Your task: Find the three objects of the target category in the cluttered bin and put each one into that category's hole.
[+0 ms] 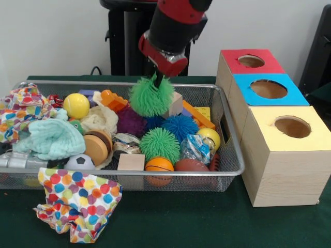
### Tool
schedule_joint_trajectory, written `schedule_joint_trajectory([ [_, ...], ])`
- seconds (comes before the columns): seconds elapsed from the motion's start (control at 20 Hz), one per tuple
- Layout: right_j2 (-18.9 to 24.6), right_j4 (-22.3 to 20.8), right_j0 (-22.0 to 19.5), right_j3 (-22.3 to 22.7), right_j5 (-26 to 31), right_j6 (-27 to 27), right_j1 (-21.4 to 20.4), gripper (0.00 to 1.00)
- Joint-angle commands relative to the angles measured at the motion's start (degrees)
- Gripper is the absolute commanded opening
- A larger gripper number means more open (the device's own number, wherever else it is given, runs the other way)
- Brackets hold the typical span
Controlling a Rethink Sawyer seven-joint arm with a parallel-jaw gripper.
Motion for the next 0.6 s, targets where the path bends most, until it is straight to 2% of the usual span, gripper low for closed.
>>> schedule_joint_trajectory([
  [0.05, -4.76, -6.73, 0.71, -8.40, 9.16, -0.14, -4.35, 0.00],
  [0.35, -3.36, -11.42, -2.17, -9.70, 1.20, -1.02, -2.64, 0.00],
  [0.6, -2.51, -14.01, -3.96, -9.98, -4.23, 0.81, -0.32, 0.00],
])
